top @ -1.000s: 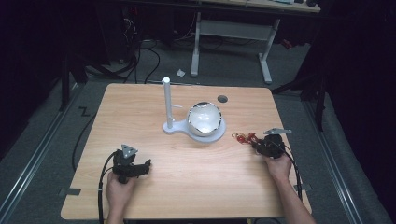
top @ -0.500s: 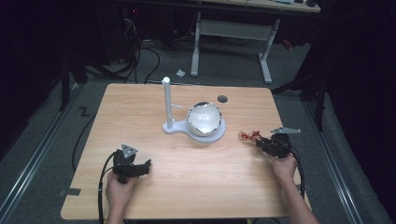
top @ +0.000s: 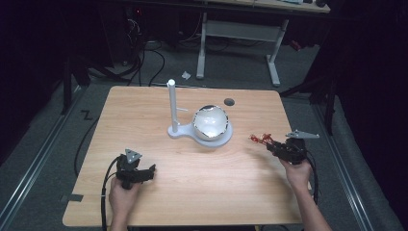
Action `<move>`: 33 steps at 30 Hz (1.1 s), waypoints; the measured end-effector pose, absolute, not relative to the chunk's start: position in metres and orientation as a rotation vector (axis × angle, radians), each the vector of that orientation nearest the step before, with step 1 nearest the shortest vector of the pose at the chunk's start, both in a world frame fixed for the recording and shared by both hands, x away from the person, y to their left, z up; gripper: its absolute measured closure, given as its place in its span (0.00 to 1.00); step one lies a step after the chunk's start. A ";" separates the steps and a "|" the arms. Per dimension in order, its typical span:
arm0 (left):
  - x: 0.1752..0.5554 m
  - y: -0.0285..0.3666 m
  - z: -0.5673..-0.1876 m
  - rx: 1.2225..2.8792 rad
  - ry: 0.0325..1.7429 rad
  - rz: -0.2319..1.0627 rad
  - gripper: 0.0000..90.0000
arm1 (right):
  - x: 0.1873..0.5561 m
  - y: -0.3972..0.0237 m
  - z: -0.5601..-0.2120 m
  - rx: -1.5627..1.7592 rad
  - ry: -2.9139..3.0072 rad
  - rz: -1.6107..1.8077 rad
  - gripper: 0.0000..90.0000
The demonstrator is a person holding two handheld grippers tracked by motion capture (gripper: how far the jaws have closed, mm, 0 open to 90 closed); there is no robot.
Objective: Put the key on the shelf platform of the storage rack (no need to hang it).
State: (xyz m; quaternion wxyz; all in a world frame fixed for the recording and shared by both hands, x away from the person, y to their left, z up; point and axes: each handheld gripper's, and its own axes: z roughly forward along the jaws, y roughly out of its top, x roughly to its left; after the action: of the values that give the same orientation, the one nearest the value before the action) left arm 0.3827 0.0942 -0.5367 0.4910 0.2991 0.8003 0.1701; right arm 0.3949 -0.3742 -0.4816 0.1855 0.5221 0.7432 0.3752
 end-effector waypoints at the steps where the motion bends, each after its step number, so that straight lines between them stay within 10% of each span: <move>1: 0.383 0.094 -0.537 0.725 1.944 0.412 0.17 | 0.393 -0.373 -0.480 1.460 2.102 1.053 0.75; 33: 0.383 0.094 -0.537 0.726 1.943 0.412 0.17 | 0.382 -0.337 -0.442 1.301 2.163 1.182 0.75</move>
State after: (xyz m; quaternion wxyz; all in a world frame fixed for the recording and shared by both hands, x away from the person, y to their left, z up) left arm 0.3827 0.0942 -0.5366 0.4910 0.2989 0.8005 0.1698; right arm 0.3816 -0.3374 -0.4420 0.1763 0.4595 0.7639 0.4175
